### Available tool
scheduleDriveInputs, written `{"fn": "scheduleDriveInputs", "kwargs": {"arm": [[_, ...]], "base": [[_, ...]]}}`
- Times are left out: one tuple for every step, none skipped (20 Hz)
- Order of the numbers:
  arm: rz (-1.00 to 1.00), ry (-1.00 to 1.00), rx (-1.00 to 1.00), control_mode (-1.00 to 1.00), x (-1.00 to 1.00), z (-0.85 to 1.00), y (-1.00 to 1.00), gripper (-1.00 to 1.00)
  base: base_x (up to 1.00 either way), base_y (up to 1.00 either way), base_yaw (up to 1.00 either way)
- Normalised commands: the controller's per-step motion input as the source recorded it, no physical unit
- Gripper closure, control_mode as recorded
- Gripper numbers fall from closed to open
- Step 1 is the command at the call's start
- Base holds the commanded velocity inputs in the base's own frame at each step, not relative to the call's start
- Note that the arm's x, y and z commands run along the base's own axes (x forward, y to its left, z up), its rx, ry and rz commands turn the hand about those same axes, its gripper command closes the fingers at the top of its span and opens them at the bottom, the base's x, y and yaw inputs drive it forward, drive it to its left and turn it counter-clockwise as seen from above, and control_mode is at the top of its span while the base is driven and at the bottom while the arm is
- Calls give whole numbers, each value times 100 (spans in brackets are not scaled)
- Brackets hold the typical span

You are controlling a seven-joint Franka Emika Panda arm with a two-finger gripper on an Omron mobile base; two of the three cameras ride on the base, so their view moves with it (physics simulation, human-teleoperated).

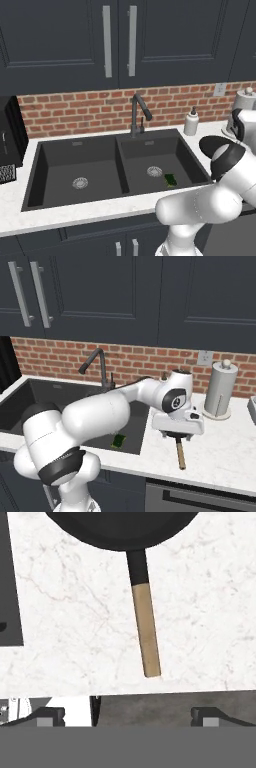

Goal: Pick the pan and sponge and place them into the sink. Then turn on the water.

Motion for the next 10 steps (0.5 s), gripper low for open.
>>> {"fn": "scheduleDriveInputs", "kwargs": {"arm": [[11, 0, 0, -100, 6, -31, 0, -100], [11, 0, 0, -100, 10, -31, 0, -100], [10, 0, 0, -100, 14, -34, 0, -100], [9, 0, 0, -100, 21, -31, 0, -100], [9, 0, 0, -100, 23, -27, 0, -100], [9, 0, 0, -100, 24, -29, 0, -100], [9, 0, 0, -100, 24, -29, 0, -100], [10, 0, 0, -100, 21, -27, 0, -100], [10, 0, 1, -100, 22, -30, 0, -100], [10, 0, 1, -100, 26, -33, 0, -100]], "base": [[0, 0, 0], [0, 0, 0], [0, 0, 0], [0, 0, 0], [0, 0, 0], [0, 0, 0], [0, 0, 0], [0, 0, 0], [0, 0, 0], [0, 0, 0]]}}
